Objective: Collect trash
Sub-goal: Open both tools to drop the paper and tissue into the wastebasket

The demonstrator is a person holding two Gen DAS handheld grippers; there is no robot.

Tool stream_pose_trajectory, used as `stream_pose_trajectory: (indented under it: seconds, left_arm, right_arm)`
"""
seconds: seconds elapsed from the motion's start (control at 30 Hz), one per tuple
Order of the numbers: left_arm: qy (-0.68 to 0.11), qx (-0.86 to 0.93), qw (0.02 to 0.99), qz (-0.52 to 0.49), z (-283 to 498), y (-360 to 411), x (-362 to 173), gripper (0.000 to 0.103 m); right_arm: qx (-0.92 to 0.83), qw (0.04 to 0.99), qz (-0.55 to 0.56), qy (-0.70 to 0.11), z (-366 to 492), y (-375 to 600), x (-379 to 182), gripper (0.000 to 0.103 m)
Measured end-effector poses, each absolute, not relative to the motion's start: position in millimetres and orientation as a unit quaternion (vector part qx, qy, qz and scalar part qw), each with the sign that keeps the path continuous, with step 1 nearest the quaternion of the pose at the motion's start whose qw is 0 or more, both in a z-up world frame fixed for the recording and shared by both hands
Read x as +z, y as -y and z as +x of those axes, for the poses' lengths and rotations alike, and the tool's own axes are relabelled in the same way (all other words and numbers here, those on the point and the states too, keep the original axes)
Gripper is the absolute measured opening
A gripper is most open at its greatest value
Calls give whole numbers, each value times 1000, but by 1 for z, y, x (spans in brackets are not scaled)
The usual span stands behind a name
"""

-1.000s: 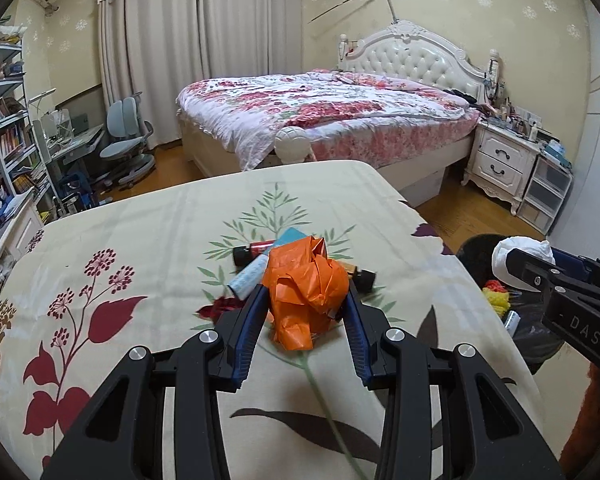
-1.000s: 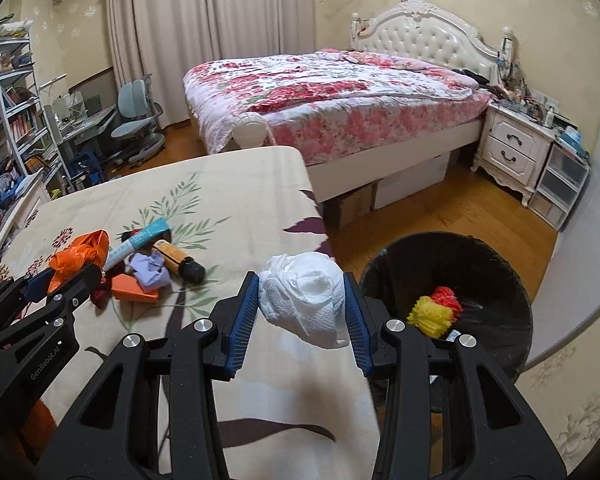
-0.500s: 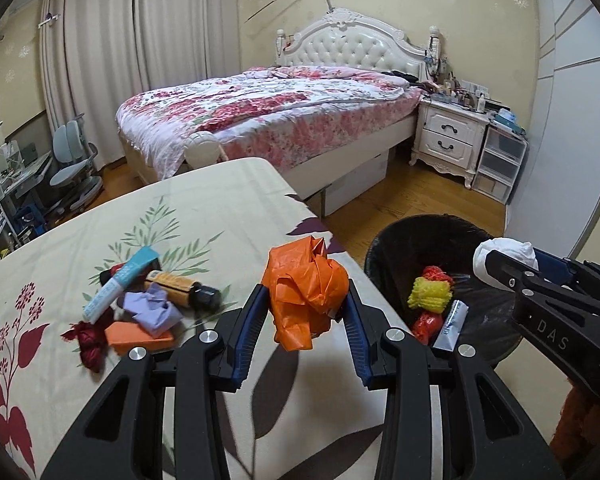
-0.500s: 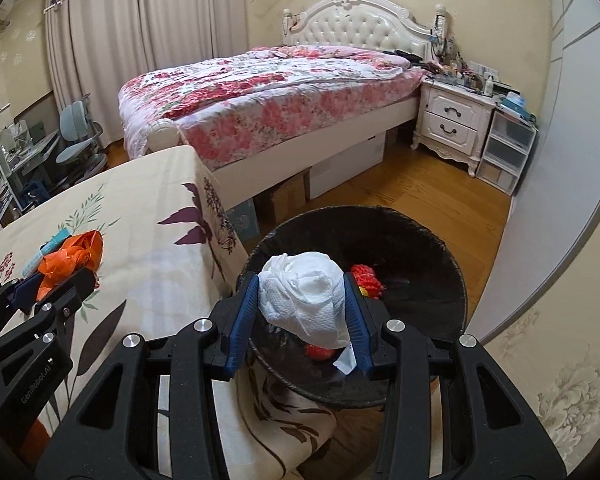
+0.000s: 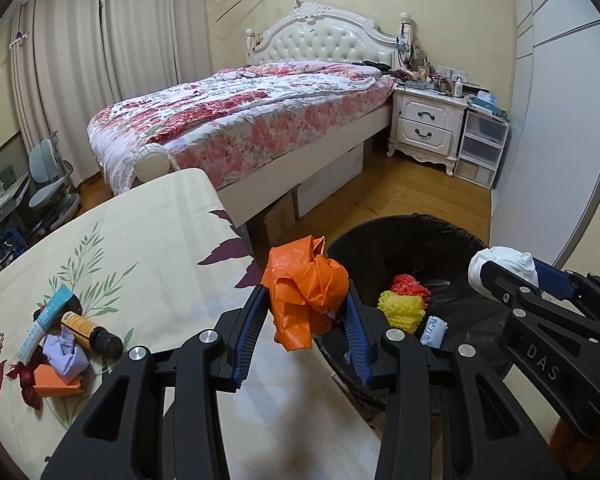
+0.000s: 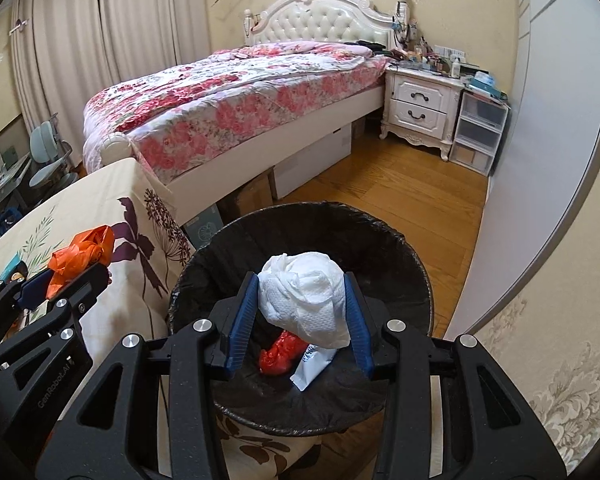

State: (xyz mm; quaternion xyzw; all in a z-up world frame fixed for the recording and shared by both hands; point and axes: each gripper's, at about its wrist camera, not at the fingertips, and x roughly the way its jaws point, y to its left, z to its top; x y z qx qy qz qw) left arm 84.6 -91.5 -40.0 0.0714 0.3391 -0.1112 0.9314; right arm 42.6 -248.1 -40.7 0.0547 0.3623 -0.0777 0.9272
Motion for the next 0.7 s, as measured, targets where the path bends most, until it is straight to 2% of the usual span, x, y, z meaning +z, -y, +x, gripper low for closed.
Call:
stream_pose_trajectory:
  seconds: [0.43, 0.5, 0.53, 0.57, 0.7]
  left_arm:
    - [-349, -126, 924, 90, 115, 125, -50, 41]
    - [-353, -128, 922, 97, 115, 128, -53, 50]
    - [-353, -126, 922, 99, 116, 129, -53, 63]
    - [-352, -122, 923, 99, 116, 128, -54, 68]
    - [-348, -112, 926, 97, 117, 125, -52, 76]
  right_arm:
    - [-100, 922, 76, -366, 62, 269, -52, 43]
    - [-105, 922, 73, -365, 61, 270, -53, 48]
    - [-110, 923, 71, -363, 61, 271, -53, 49]
    - [-114, 922, 69, -363, 62, 271, -53, 50]
    - [-127, 920, 69, -364, 61, 274, -53, 55]
